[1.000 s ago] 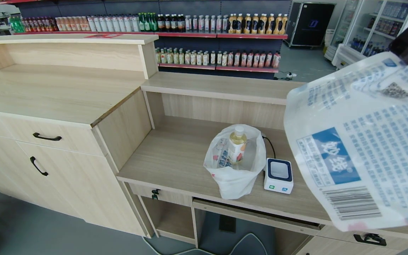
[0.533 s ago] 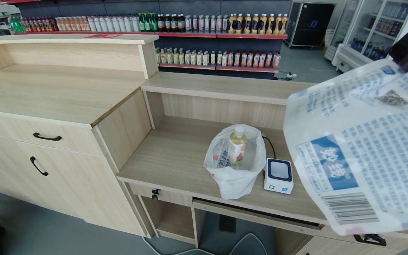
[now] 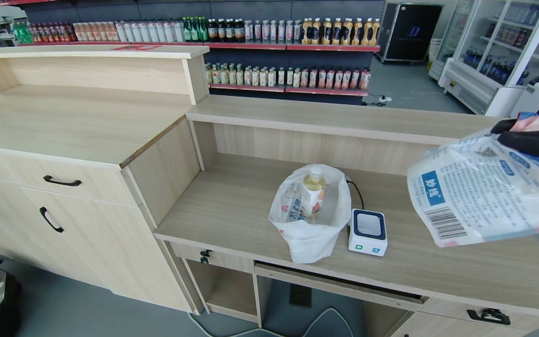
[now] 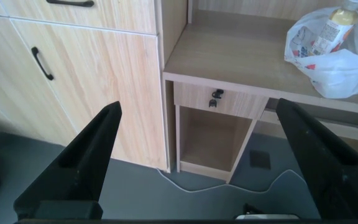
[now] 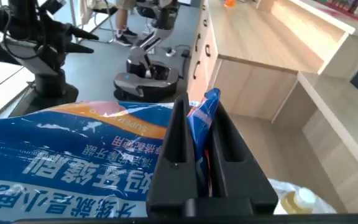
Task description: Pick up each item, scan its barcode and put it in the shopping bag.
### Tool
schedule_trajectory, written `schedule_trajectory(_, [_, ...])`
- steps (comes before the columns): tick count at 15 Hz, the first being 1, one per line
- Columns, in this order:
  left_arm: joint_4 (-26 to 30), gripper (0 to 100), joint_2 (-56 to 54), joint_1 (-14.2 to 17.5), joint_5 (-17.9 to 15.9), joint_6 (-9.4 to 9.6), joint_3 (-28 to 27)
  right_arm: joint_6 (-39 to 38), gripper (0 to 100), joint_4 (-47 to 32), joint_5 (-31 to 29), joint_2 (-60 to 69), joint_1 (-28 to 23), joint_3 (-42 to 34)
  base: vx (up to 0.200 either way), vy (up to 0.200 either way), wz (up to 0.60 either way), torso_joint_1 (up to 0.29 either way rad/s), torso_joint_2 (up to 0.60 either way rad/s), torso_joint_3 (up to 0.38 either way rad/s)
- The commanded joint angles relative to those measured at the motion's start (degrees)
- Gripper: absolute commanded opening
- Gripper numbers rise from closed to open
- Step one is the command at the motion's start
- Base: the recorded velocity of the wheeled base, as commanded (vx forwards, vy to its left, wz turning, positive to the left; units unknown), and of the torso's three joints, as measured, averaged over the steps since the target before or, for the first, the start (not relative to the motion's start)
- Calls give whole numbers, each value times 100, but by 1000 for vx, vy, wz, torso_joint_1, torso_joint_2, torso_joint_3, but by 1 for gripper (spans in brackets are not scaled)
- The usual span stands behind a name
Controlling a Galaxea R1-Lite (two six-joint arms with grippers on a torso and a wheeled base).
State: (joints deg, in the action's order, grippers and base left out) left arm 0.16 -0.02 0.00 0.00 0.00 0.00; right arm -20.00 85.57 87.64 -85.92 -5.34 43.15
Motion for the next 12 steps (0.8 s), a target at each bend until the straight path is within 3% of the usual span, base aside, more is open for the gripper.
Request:
schedule_trajectory(1, [2, 100, 2, 0, 0, 0, 0, 401, 0, -559, -1, -118, -556, -176, 0, 0, 0, 0, 0, 0])
schedule_trajectory(5, [2, 100, 2, 0, 0, 0, 0, 2405, 0, -2246, -520, -320, -723, -88, 0, 0, 0, 0, 0, 0])
schedule_trajectory(6, [2, 100, 2, 0, 0, 0, 0, 3890, 0, -2896, -915, -470, -714, -79, 0, 0, 0, 0, 0, 0])
schedule_trajectory(9, [2, 100, 2, 0, 0, 0, 0, 6615, 0, -4285, -1161, -584, -969, 0, 0, 0, 0, 0, 0, 0])
schedule_trajectory(12, [2, 100, 2, 0, 0, 0, 0, 7397, 0, -4935, -1152, -434, -1382, -62, 0, 0, 0, 0, 0, 0])
